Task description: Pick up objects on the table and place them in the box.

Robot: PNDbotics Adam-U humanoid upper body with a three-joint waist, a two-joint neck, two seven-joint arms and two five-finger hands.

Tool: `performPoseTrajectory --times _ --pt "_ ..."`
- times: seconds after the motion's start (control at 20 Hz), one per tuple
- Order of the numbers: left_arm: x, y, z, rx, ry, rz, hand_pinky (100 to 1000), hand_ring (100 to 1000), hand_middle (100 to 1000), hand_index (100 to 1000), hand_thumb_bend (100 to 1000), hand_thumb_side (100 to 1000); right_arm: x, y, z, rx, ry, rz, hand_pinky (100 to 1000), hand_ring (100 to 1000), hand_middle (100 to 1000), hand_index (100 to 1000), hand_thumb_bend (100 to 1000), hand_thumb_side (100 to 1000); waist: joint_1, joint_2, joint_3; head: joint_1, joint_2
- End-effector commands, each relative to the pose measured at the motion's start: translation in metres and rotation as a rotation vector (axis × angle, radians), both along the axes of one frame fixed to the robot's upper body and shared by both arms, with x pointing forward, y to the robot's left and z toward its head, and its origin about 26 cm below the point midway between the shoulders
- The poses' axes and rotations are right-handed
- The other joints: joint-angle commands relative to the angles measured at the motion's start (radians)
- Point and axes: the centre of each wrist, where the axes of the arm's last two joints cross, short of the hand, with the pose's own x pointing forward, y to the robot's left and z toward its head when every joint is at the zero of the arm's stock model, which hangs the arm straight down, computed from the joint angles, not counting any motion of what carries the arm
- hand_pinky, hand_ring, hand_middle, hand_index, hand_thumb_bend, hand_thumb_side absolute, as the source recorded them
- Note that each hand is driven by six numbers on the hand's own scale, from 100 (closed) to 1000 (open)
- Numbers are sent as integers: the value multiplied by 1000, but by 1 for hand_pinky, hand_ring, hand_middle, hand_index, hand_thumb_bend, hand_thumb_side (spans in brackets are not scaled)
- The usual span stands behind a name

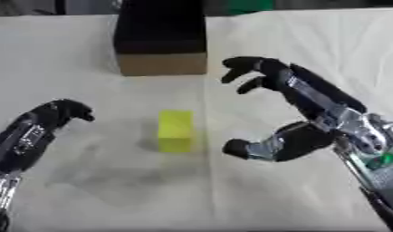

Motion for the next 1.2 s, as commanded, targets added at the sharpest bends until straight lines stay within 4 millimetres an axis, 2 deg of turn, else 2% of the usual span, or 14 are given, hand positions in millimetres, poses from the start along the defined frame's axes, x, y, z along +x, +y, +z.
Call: performPoseTrajectory --times 0.05,0.65,1.2 --pt "0 1 5 9 -13 -8 943 728 703 793 149 829 -1 2 12 -64 -30 28 760 1000 761 933 608 326 -4 -18 1 -1 -2" --pt "0 0 4 10 -10 -13 943 728 703 793 150 829 13 20 18 -155 -37 96 764 1000 766 933 617 322 -6 -19 7 -2 -1" --pt "0 0 3 10 -6 -18 944 728 703 793 150 828 38 31 7 -214 -14 88 764 1000 767 931 611 345 -8 -23 12 -5 -1"
